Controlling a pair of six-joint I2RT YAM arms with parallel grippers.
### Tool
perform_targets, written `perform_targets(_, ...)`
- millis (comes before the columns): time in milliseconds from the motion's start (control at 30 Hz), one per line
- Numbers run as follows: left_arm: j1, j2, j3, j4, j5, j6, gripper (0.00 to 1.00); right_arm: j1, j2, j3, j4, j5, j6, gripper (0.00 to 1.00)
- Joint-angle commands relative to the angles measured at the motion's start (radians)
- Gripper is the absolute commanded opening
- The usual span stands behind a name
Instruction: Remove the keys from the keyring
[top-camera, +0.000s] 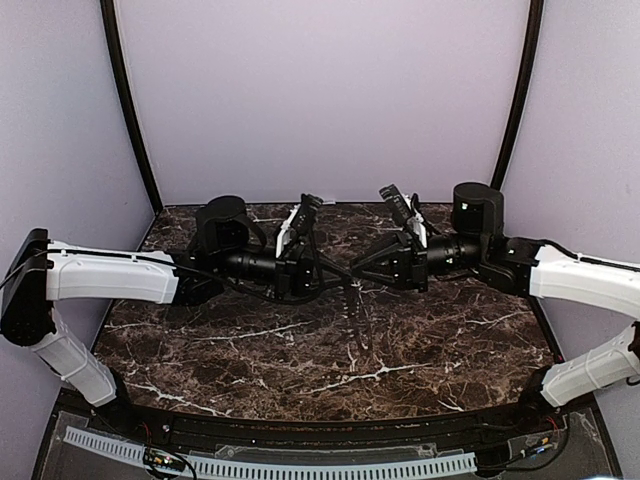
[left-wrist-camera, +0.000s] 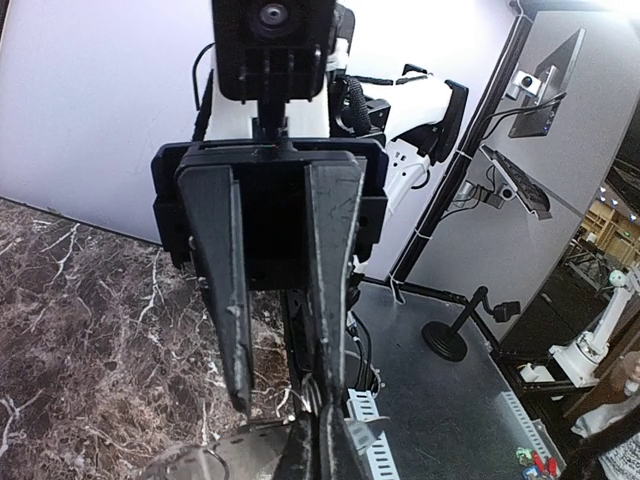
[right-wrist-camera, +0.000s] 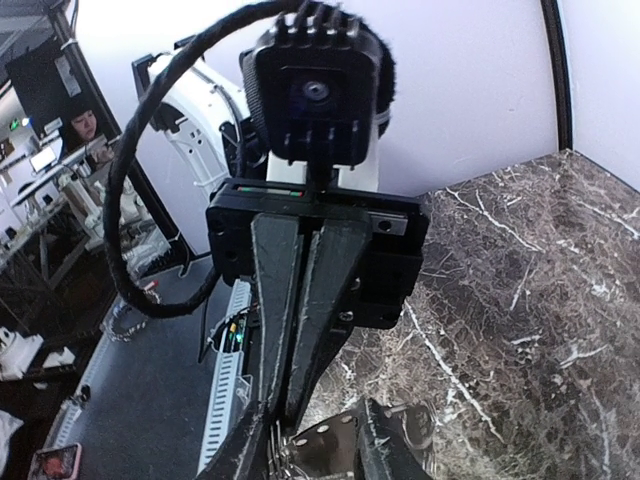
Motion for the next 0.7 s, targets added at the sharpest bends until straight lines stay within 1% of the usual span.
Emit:
perform_targets(0, -0.013, -0.042, -0.033, 0.063, -0.01, -0.03, 0.0, 0.011, -0.05, -0.029, 0.169, 0.076, -0.003, 0.35)
perform_targets(67, -0.013, -0.062, -0.045, 0.078, -0.051, -0.046, 0.0, 0.008, -0.073, -0.068, 0.227, 0.106, 0.002, 0.38)
perform_targets(100, -0.012, -0.072, -0.049, 0.078, -0.076, -0.053, 0.0, 0.006, -0.082, -0.091, 0.266, 0.113, 0.006, 0.42)
perform_targets(200, -0.012, -0.108, -0.078, 0.099, -0.102, -0.065, 0.0, 0.004, -0.095, -0.175, 0.426, 0.107, 0.029, 0.49)
perform_targets(267, -0.012, -0.132, -0.101, 0.13, -0.118, -0.072, 0.0, 0.004, -0.094, -0.222, 0.531, 0.089, 0.031, 0.51)
perform_targets(367, -0.012, -0.164, -0.121, 0.162, -0.133, -0.09, 0.0, 0.005, -0.071, -0.279, 0.709, 0.012, 0.043, 0.51)
perform_targets(433, -0.012, -0.179, -0.129, 0.183, -0.129, -0.111, 0.0, 0.007, -0.041, -0.291, 0.788, -0.028, 0.06, 0.51)
perform_targets(567, -0.012, -0.201, -0.138, 0.205, -0.118, -0.144, 0.0, 0.026, 0.033, -0.254, 0.782, -0.063, 0.057, 0.47)
perform_targets(667, -0.012, -0.213, -0.142, 0.21, -0.106, -0.154, 0.0, 0.046, 0.051, -0.235, 0.784, -0.063, 0.044, 0.46)
